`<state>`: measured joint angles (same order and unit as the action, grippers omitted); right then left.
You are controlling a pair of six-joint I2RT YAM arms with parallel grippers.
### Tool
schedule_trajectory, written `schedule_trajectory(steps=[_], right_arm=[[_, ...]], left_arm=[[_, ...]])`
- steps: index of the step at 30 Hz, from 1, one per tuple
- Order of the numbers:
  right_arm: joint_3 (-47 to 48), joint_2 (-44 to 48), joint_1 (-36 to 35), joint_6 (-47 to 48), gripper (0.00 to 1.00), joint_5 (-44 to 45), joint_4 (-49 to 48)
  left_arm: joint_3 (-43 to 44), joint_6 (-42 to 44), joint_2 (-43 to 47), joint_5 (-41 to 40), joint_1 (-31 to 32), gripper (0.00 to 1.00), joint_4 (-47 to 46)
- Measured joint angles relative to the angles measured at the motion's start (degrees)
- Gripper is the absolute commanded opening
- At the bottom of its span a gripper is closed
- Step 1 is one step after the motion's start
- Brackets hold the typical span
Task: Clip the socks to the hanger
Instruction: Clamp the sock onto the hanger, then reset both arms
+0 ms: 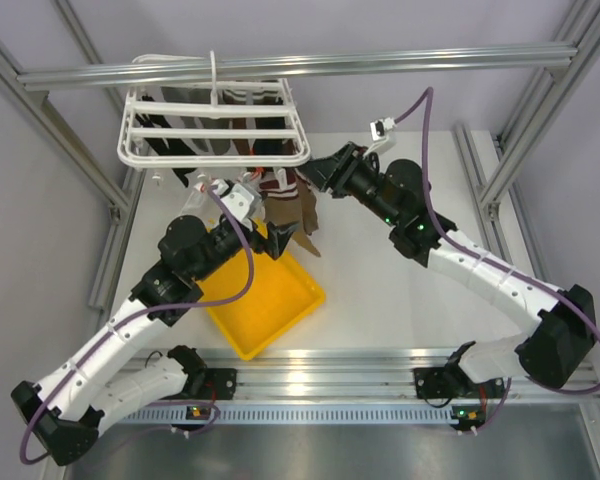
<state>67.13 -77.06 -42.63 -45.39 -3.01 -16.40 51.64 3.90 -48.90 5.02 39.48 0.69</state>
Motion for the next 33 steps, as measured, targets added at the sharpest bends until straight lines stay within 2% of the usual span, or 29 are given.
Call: schedule_trajectory(steps=[7,14,20,26,29,33], right_arm=[[-0.4,0.1,4.8,2.3,0.46,0.9,-0.2],[-1.4,1.3,8.0,5.6,0.48,1.0,-0.3],[-4.2,5.6,10.7,9.2,0.67,1.4,1.4],[-9.5,15.2,11.4,16.1,0.91,1.7,5.3],[-13.1,20.6,11.8,20.5,0.99,1.9,7.8],[-18.7,27.7,13.0,26.4,1.0,2.7,11.2]], left_arm=[[0.0,-1.4,2.9,4.5,-2.9,0.98,3.3],[0.2,0.1,4.4,4.6,-5.6,0.98,15.0],[3.2,4.2,3.6,3.5,-6.4,0.98,29.8],[3.8,8.5,3.4,2.0,-7.1,0.98,41.5],[3.8,9.4,3.5,0.2,-8.3,0.98,44.4],[3.7,11.4,5.2,-4.0,-10.0,0.98,46.8]])
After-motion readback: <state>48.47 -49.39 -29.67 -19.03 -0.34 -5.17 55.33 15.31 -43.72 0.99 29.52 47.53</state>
